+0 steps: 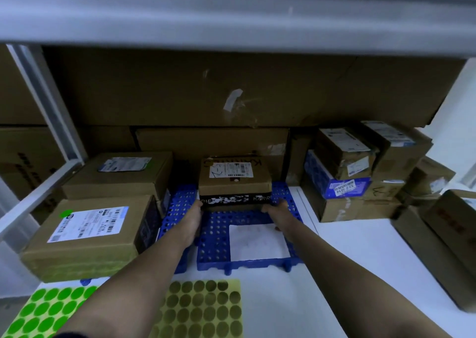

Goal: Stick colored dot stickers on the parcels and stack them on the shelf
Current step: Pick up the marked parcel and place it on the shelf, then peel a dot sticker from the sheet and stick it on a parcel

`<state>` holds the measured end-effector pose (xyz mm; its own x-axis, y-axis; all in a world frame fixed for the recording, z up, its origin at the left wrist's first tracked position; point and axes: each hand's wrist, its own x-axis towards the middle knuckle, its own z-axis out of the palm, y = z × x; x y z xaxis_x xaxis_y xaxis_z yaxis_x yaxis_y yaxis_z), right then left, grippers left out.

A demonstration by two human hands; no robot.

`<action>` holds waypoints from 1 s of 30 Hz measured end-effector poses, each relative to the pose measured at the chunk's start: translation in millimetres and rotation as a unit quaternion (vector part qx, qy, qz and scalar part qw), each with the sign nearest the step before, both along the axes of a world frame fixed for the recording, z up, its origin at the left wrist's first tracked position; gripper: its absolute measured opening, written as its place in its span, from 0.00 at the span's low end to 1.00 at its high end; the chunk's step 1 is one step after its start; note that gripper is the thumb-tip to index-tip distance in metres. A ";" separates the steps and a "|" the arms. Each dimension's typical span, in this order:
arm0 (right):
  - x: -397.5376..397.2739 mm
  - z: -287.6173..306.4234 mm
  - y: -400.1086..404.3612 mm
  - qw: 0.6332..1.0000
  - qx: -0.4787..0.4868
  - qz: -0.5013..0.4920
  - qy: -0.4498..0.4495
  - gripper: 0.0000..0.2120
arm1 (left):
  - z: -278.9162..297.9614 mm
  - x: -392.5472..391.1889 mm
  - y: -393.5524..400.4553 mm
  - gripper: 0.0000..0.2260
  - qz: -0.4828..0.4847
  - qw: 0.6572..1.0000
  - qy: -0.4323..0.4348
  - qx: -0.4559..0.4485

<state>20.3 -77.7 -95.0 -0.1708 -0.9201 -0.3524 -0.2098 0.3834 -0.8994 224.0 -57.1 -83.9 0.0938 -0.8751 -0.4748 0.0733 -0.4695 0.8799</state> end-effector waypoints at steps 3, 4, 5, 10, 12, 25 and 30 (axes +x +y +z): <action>-11.5 -0.3 9.0 0.999 -0.028 -0.027 0.008 0.30 | -8.4 -8.5 -8.4 0.20 0.045 0.999 -0.017 0.012; -15.8 -0.3 11.8 0.998 -0.048 -0.036 0.010 0.26 | -18.5 -12.5 -14.2 0.24 0.063 0.997 -0.039 0.003; -20.1 0.4 14.6 0.997 -0.061 -0.043 0.020 0.23 | -22.2 -17.5 -15.2 0.25 0.085 0.994 -0.064 -0.012; -38.3 7.2 29.1 0.992 -0.102 -0.065 0.045 0.08 | 18.2 -60.1 18.0 0.12 0.100 0.980 -0.061 -0.162; -46.7 10.3 36.0 0.988 -0.125 -0.071 0.052 0.04 | 29.2 -76.7 23.7 0.06 0.053 0.983 -0.045 -0.167; -167.7 61.2 93.6 0.944 -0.221 -0.204 0.134 0.09 | 67.6 -220.6 41.8 0.07 -0.150 0.980 -0.075 -0.109; -224.8 88.1 107.1 0.921 -0.247 -0.234 0.188 0.09 | 78.0 -289.8 49.1 0.15 -0.179 0.974 -0.091 -0.101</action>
<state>-204.5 29.5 -6.9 -0.6137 -0.7474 0.2546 -0.4574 0.0737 -0.8862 -65.8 -8.0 -5.9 -0.1680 -0.9413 -0.2929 -0.2301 -0.2515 0.9401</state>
